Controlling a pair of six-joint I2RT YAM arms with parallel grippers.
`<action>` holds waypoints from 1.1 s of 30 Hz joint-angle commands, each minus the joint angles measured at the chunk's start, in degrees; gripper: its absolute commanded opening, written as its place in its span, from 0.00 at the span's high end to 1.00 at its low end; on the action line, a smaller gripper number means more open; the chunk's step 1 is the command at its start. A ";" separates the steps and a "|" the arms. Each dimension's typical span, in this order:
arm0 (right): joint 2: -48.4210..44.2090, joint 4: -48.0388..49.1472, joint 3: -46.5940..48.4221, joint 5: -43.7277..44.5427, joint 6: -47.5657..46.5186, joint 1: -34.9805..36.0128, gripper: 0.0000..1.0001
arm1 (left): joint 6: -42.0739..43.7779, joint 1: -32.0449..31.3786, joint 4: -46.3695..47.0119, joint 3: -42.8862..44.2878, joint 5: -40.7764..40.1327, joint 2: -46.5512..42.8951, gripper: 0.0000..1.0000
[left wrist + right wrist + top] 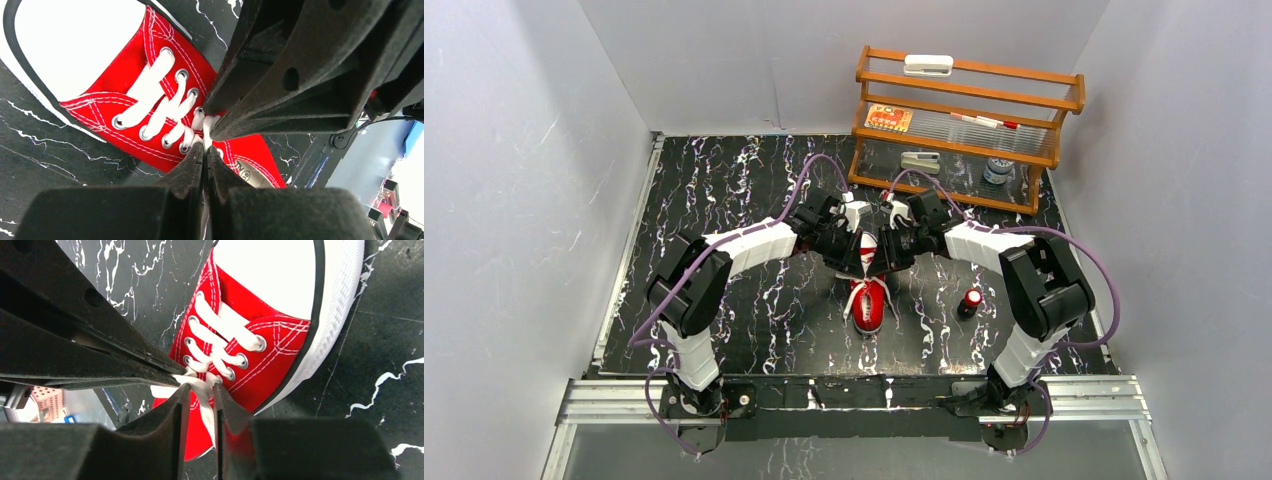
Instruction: Tie the shoes
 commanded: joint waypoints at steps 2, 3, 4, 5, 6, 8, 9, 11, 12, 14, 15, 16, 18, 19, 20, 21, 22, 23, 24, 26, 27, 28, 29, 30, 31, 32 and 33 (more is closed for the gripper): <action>-0.82 0.13 2.56 -1.54 -1.42 -0.18 0.80 | 1.84 -0.23 -1.25 -0.10 0.20 -3.61 1.00; -1.28 0.13 2.56 -1.45 -1.19 -0.15 0.84 | 2.00 -0.23 -1.44 -0.13 -0.05 -3.65 1.00; -1.84 0.14 2.56 -1.55 -0.93 -0.17 0.88 | 2.15 -0.23 -1.64 -0.18 -0.15 -3.61 1.00; -2.38 0.20 2.52 -1.72 -0.62 -0.14 0.91 | 2.30 -0.23 -1.81 -0.05 -0.44 -3.57 1.00; -2.78 0.26 2.43 -2.09 -0.28 -0.19 0.95 | 2.46 -0.23 -1.94 0.04 -0.70 -3.45 1.00; -3.62 0.66 1.90 -2.88 0.62 -0.16 1.00 | 2.55 -0.23 -2.20 0.25 -1.73 -3.11 1.00; -3.94 1.10 1.53 -3.58 1.18 -0.16 1.00 | 2.42 -0.23 -2.35 0.40 -2.56 -2.94 1.00; -4.63 2.25 0.41 -4.83 2.38 -0.12 1.00 | 1.47 -0.23 -2.39 0.85 -4.48 -2.37 1.00; -4.97 2.83 -0.20 -5.24 2.84 -0.11 1.00 | 1.12 -0.23 -2.31 1.14 -5.39 -2.03 1.00; -5.79 4.69 -1.47 -6.44 4.31 -0.02 1.00 | 0.05 -0.31 -1.93 1.81 -7.28 -1.50 1.00; -6.14 5.52 -2.16 -7.00 5.02 -0.05 0.99 | -0.56 -0.32 -1.09 1.71 -7.88 -1.43 1.00; -6.38 6.33 -2.68 -7.61 5.76 -0.02 0.95 | -1.22 -0.33 -0.23 1.56 -8.16 -1.51 1.00; -6.78 8.39 -3.62 -8.73 6.86 -0.02 0.85 | -2.50 -0.30 2.37 0.87 -7.55 -1.83 1.00; -6.88 9.05 -3.95 -8.88 7.33 -0.02 0.80 | -3.11 -0.32 3.73 0.47 -6.90 -1.89 1.00; -6.85 9.88 -4.13 -9.29 7.98 -0.05 0.77 | -3.69 -0.32 4.95 0.15 -6.18 -1.90 1.00; -6.62 11.25 -4.22 -10.13 8.88 -0.03 0.75 | -4.32 -0.40 5.85 -0.18 -5.54 -1.82 1.00; -6.32 12.34 -4.09 -10.69 9.79 -0.06 0.73 | -4.79 -0.36 6.75 -0.45 -4.72 -1.69 1.00; -5.95 13.89 -4.22 -11.30 11.30 -0.04 0.72 | -5.56 -0.36 7.61 -0.88 -4.20 -1.62 1.00; -5.57 15.78 -4.47 -12.14 13.04 -0.02 0.71 | -6.19 -0.40 8.76 -1.38 -3.45 -1.55 1.00; -4.50 17.80 -4.32 -12.78 15.13 -0.02 0.69 | -7.43 -0.41 11.13 -2.53 -2.14 -1.73 1.00; -4.14 18.54 -4.30 -13.57 15.89 -0.10 0.69 | -7.93 -0.41 12.20 -3.25 -1.78 -1.91 1.00; -3.98 19.06 -4.22 -14.12 16.73 -0.03 0.68 | -8.28 -0.41 13.11 -3.97 -1.68 -2.16 1.00; -4.02 19.37 -4.21 -14.72 17.38 -0.04 0.68 | -8.84 -0.33 14.23 -4.98 -1.44 -2.53 1.00; -4.30 19.18 -4.02 -15.23 17.55 -0.15 0.68 | -9.18 -0.32 15.98 -6.25 -0.95 -2.92 1.00; -4.85 17.57 -3.62 -15.28 17.09 -0.46 0.67 | -9.26 -0.32 17.72 -7.81 -0.51 -3.29 1.00; -5.70 15.11 -3.07 -14.59 15.72 -1.42 0.67 | -9.34 -0.32 18.97 -8.71 -0.33 -3.58 1.00; -7.44 12.74 -2.74 -13.64 14.64 -2.67 0.67 | -9.35 -0.32 19.63 -9.29 -0.41 -3.85 1.00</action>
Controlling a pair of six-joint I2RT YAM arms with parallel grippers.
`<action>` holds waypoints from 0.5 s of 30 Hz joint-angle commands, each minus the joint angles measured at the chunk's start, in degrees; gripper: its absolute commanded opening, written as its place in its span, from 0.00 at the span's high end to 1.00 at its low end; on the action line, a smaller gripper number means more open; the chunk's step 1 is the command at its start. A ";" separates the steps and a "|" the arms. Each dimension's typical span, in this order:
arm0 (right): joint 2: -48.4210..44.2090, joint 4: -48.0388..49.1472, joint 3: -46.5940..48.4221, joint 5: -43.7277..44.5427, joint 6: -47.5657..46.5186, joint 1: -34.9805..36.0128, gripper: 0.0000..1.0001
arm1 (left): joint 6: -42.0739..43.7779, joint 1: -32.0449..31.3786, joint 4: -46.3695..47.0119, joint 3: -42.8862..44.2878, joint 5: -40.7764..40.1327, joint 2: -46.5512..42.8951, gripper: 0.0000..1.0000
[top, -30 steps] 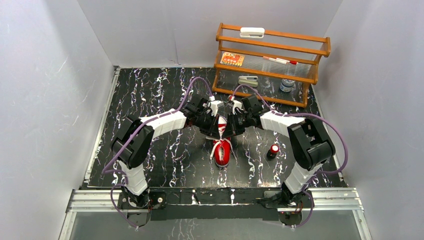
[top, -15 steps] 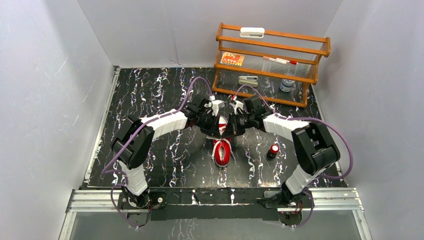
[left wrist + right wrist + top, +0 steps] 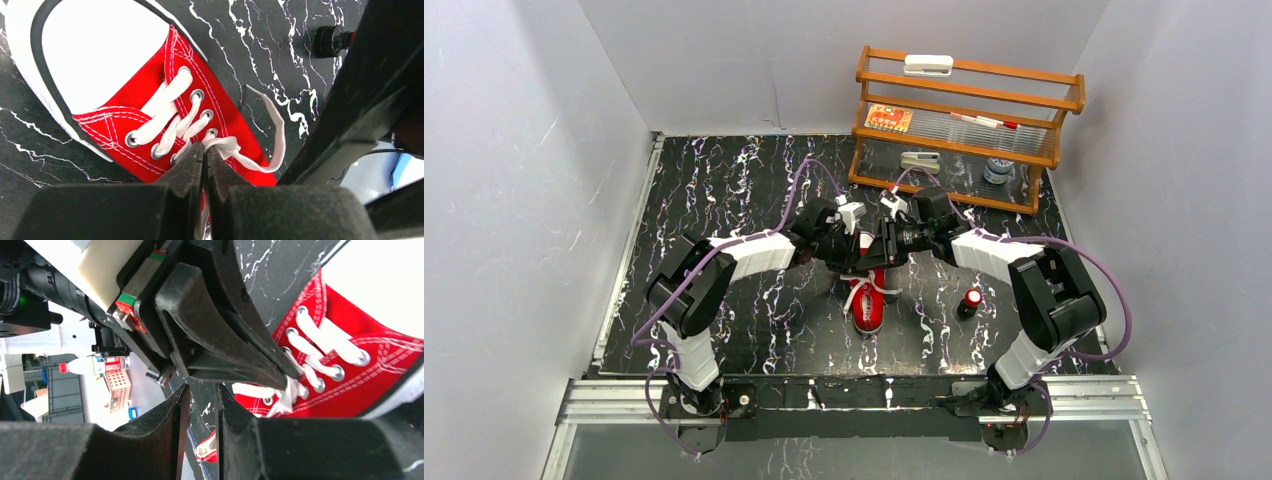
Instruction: Tie the shoes
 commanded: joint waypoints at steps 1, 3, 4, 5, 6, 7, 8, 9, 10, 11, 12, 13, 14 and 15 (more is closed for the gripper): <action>-4.44 -5.54 1.63 0.27 -1.58 -4.34 0.66 | -1.22 0.18 5.96 -3.33 1.57 -3.78 1.00; -6.21 -10.42 1.87 2.86 -5.32 -6.51 0.64 | -0.89 0.18 5.94 -3.62 1.00 -3.87 1.00; -6.32 -13.58 2.54 4.51 -8.38 -6.88 0.64 | -0.85 0.18 6.05 -3.73 0.71 -3.87 1.00; -5.74 -16.34 3.45 6.00 -11.17 -6.94 0.65 | -0.79 0.18 6.03 -3.80 0.32 -4.00 1.00; -4.68 -18.76 4.44 6.49 -13.53 -6.92 0.67 | -0.58 0.18 6.03 -3.76 -0.10 -4.23 1.00; -3.24 -20.35 5.48 6.60 -15.29 -6.82 0.71 | -0.35 0.23 5.99 -3.85 -0.64 -4.53 1.00; -1.99 -21.17 6.27 7.15 -16.29 -6.71 0.73 | -0.04 0.19 5.88 -3.97 -1.29 -5.09 1.00; -1.12 -21.13 6.65 7.76 -16.82 -6.54 0.74 | 0.31 0.18 5.78 -4.12 -1.77 -5.63 1.00; -0.38 -20.53 6.82 8.00 -17.16 -6.36 0.75 | 0.64 0.21 5.84 -4.45 -2.08 -6.16 1.00; 0.16 -19.70 6.89 8.21 -17.34 -6.00 0.76 | 0.82 0.19 5.79 -4.61 -2.15 -6.50 1.00; 0.75 -18.94 6.93 8.33 -17.42 -5.64 0.76 | 0.98 0.18 5.70 -4.80 -2.04 -6.73 1.00; 1.51 -18.49 7.20 8.43 -17.50 -5.20 0.77 | 1.15 0.18 5.68 -4.81 -1.57 -6.77 1.00; 2.42 -18.56 7.64 8.93 -17.60 -4.71 0.77 | 1.23 0.18 5.56 -4.77 -1.07 -6.73 1.00; 3.35 -18.76 8.29 9.19 -17.72 -4.30 0.77 | 1.25 0.21 5.25 -4.67 -0.84 -6.69 1.00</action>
